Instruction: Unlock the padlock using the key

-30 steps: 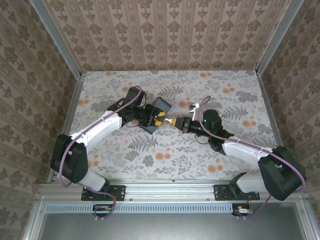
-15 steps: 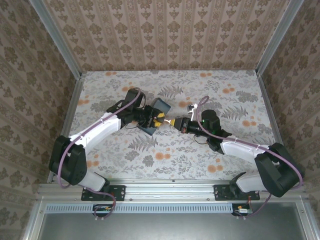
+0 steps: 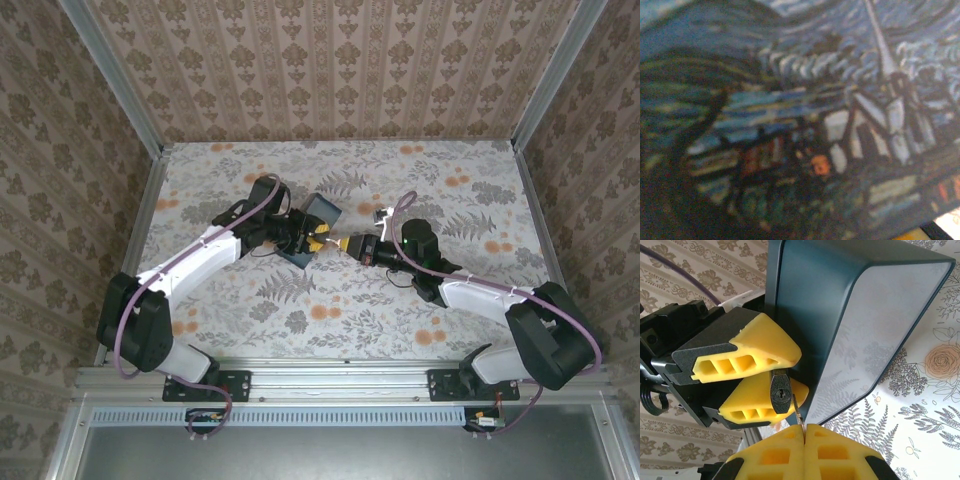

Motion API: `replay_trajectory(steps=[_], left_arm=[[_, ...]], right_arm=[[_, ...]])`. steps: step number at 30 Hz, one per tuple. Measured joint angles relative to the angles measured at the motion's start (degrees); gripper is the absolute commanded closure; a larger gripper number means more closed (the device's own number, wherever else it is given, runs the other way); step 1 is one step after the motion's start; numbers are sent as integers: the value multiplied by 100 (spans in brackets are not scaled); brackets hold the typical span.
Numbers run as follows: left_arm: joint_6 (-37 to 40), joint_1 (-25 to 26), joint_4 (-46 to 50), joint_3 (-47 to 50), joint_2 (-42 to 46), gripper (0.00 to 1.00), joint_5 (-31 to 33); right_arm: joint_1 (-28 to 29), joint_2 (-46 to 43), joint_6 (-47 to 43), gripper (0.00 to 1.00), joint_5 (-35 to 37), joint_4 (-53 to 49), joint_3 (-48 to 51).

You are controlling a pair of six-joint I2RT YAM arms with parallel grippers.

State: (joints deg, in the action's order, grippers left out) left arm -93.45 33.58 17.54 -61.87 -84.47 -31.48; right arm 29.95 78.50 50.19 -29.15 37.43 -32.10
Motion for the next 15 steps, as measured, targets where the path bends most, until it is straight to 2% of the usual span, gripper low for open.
replay_trajectory(steps=[15], left_arm=[[0,-68,28,42,55,90,107]], right_arm=[[55,0,-2,98,0,13,-11]])
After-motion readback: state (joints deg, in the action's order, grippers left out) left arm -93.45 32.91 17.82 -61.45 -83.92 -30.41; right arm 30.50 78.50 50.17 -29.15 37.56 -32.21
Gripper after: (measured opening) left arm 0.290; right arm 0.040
